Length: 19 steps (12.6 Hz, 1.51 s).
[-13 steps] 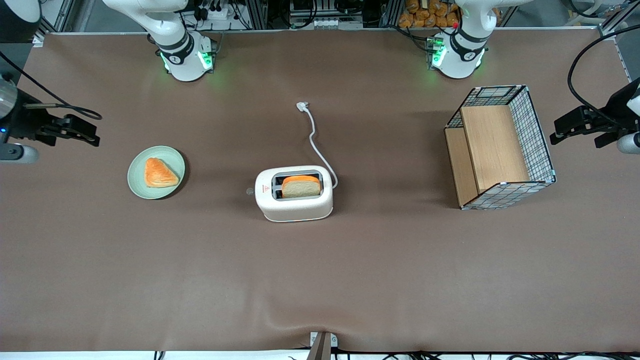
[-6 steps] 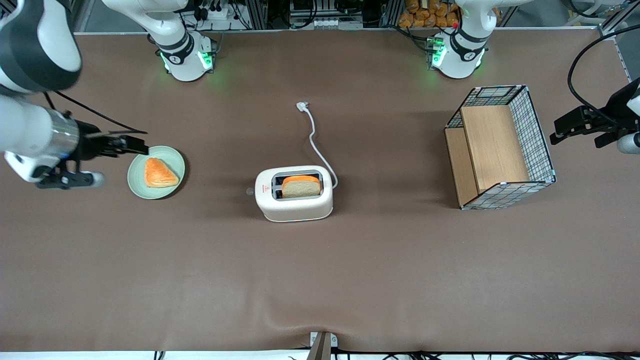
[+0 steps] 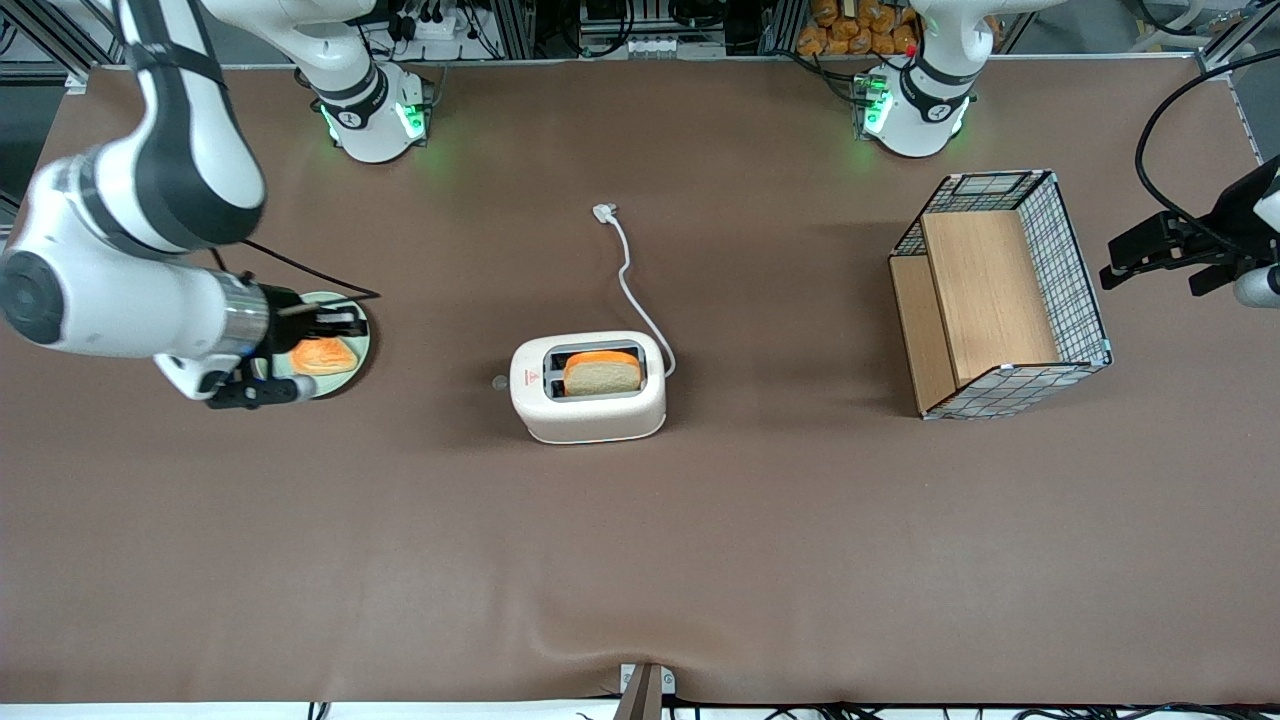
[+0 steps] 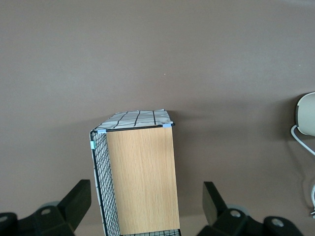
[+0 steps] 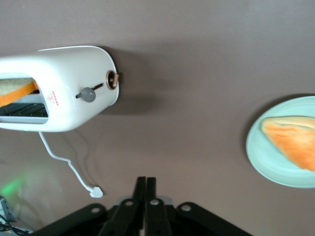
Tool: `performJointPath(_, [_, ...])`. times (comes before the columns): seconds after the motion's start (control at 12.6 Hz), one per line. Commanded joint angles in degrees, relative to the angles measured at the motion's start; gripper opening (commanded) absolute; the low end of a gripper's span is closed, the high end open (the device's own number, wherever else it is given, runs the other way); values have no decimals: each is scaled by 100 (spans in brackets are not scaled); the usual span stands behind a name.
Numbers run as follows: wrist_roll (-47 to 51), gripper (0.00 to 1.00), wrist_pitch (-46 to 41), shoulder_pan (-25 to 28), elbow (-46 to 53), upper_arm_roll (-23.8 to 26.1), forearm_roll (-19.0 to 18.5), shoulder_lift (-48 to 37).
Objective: Press toaster button with right arm
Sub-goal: 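Move the right gripper past the plate toward the toaster's lever side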
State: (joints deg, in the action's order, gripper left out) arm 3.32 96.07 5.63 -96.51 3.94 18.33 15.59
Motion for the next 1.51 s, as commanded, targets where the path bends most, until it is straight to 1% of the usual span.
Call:
performJointPath(0.0, [20, 0, 280, 148, -78, -25, 660, 233])
performJointPath(0.08, [2, 0, 429, 192, -104, -25, 942, 373])
performJointPath(0.32, [-59, 0, 939, 455, -122, -16, 1085, 541])
performJointPath(0.4, [-146, 0, 1071, 465, -174, -7, 1250, 594])
performJointPath(0.56, [-960, 0, 1360, 413, -542, -7, 1856, 560])
performJointPath(0.64, [-1269, 0, 1510, 395, -709, -7, 2015, 525])
performJointPath(0.71, [-1420, 0, 1668, 403, -815, -7, 2069, 516])
performJointPath(0.95, [-1387, 0, 1942, 465, -939, 2, 2122, 524])
performJointPath(1.11, [-1352, 0, 2178, 491, -1141, 2, 2542, 516])
performJointPath(1.19, [-1317, 0, 2371, 561, -1211, 2, 2579, 507])
performJointPath(1.35, [-704, 0, 2644, 754, -1212, 10, 2579, 507])
performJointPath(1.43, [-684, 0, 2715, 807, -1212, 10, 2579, 515])
